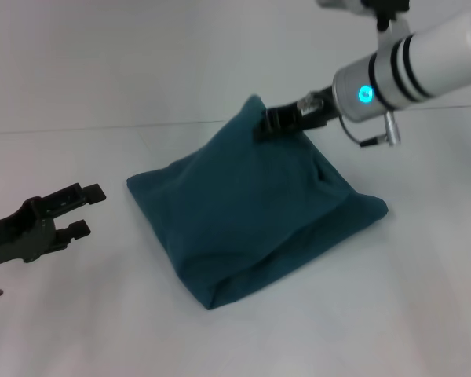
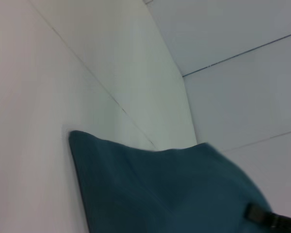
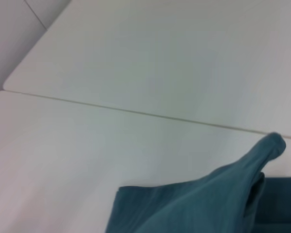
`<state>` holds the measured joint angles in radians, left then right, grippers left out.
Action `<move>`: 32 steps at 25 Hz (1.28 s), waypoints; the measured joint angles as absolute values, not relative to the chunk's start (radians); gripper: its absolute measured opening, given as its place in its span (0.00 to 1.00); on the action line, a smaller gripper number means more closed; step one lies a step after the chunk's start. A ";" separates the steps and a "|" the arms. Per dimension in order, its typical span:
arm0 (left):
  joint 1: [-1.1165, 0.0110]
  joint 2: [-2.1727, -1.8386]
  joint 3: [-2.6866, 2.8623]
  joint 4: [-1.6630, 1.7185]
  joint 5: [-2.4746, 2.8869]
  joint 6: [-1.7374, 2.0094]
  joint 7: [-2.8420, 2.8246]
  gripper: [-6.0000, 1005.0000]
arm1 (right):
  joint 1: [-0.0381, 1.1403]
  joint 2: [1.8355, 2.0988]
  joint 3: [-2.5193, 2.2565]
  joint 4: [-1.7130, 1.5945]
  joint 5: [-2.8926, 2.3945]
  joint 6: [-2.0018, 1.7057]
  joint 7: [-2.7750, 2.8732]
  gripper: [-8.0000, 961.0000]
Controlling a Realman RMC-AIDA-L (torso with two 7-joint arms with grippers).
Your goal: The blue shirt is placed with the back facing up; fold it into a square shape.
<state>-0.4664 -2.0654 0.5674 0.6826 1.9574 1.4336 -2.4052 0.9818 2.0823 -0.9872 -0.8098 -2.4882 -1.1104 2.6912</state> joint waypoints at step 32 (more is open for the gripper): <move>-0.472 -2.065 0.555 0.678 1.957 1.420 -2.406 0.88 | 1.000 2.064 -1.049 -0.664 -2.654 -0.931 2.714 0.09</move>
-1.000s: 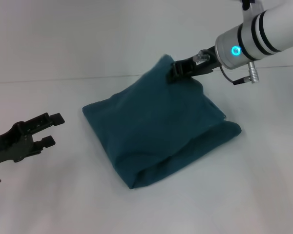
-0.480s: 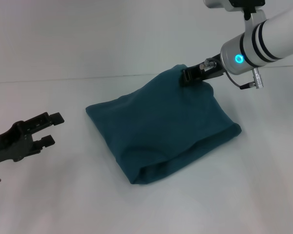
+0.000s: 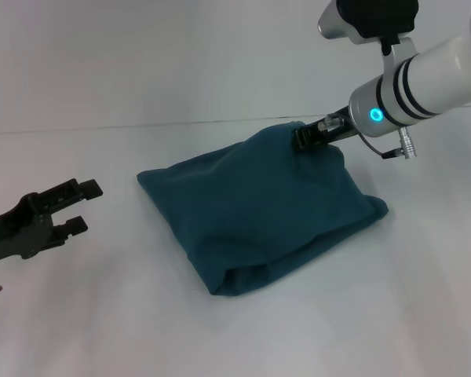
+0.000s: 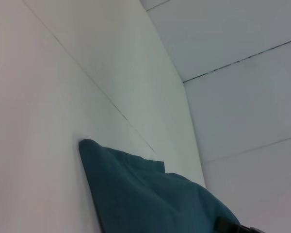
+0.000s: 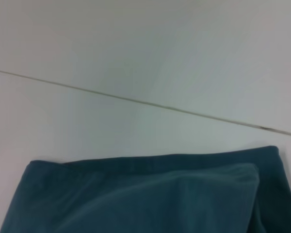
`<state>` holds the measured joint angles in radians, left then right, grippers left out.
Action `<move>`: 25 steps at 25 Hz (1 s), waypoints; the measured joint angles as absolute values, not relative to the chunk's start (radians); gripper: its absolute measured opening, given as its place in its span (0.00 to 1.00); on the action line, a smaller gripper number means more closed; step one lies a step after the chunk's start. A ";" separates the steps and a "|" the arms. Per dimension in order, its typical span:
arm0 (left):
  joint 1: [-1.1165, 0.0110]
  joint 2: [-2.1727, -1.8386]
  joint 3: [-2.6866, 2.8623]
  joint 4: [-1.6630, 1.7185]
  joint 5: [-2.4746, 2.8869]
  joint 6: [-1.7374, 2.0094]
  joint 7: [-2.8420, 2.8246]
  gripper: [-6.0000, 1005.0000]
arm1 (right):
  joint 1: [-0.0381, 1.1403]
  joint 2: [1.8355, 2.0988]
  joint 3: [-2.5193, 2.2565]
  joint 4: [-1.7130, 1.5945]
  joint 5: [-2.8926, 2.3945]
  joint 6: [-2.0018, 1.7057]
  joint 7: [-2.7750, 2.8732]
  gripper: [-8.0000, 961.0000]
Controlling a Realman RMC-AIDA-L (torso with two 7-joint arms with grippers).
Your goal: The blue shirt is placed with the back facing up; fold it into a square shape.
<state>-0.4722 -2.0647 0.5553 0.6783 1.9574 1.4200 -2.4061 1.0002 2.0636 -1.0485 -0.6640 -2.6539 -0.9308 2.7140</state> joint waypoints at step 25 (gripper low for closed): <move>-0.468 -2.063 0.528 0.669 1.957 1.394 -2.403 0.87 | 1.040 2.059 -1.103 -0.525 -2.821 -0.742 2.769 0.26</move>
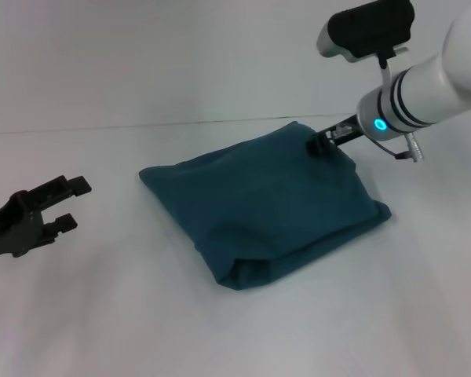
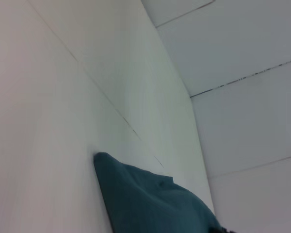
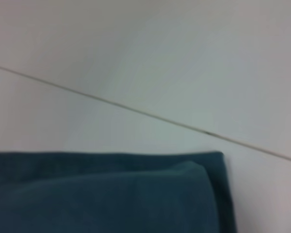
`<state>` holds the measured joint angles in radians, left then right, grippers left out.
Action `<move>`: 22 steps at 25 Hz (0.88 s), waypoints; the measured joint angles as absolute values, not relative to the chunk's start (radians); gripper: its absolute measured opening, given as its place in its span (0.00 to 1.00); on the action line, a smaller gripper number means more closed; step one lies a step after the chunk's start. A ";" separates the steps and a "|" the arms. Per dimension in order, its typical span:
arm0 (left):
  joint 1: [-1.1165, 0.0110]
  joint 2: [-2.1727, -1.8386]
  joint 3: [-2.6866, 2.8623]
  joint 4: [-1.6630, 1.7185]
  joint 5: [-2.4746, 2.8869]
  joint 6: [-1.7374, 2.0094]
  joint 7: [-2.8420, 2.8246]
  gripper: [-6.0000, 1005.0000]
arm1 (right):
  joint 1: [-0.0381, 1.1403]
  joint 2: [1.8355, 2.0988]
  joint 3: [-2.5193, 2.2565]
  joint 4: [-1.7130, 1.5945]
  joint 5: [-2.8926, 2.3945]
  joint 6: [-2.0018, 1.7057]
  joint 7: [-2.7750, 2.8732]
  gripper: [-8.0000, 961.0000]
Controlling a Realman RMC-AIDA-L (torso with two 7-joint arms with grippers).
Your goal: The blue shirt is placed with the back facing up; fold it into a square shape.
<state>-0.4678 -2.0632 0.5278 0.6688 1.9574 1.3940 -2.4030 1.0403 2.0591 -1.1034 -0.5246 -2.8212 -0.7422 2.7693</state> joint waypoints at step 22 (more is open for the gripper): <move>-0.468 -2.066 0.529 0.658 1.957 1.413 -2.401 0.86 | 0.933 1.989 -0.952 -0.744 -2.624 -1.086 2.733 0.55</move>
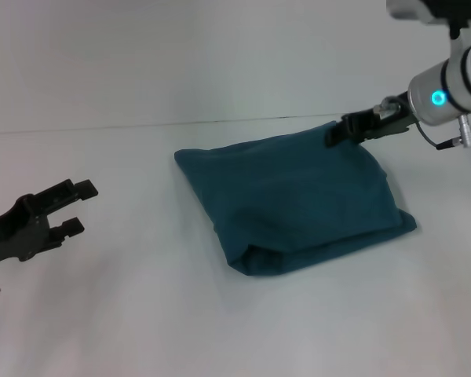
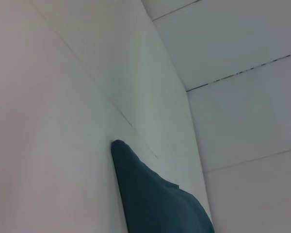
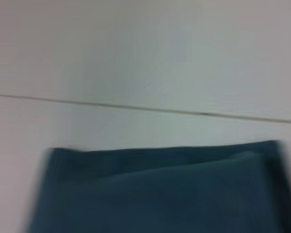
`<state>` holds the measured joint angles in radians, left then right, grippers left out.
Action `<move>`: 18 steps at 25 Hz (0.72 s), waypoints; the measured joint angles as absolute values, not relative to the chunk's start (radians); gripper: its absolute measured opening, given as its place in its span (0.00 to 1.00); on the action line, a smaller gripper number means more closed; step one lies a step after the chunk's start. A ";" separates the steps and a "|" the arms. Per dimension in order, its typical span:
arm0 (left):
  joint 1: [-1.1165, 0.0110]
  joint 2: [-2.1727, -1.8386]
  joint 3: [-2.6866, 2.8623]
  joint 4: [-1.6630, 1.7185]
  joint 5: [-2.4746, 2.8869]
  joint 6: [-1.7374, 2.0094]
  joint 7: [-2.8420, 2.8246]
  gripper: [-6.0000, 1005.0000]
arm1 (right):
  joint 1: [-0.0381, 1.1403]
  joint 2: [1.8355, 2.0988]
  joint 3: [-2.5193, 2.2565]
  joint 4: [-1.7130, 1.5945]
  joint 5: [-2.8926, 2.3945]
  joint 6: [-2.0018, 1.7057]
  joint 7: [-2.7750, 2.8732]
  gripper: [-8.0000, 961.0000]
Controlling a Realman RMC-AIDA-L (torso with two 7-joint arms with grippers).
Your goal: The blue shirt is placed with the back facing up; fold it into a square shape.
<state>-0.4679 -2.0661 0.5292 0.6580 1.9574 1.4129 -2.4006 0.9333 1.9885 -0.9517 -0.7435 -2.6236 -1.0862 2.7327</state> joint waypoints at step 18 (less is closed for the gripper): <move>-0.472 -2.062 0.548 0.660 1.966 1.464 -2.411 0.85 | 0.877 1.910 -0.854 -0.741 -2.450 -1.437 2.670 0.55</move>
<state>-0.4719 -2.0616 0.5479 0.6603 1.9658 1.4635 -2.4115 0.8768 1.9100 -0.8544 -0.7413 -2.4497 -1.4369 2.6704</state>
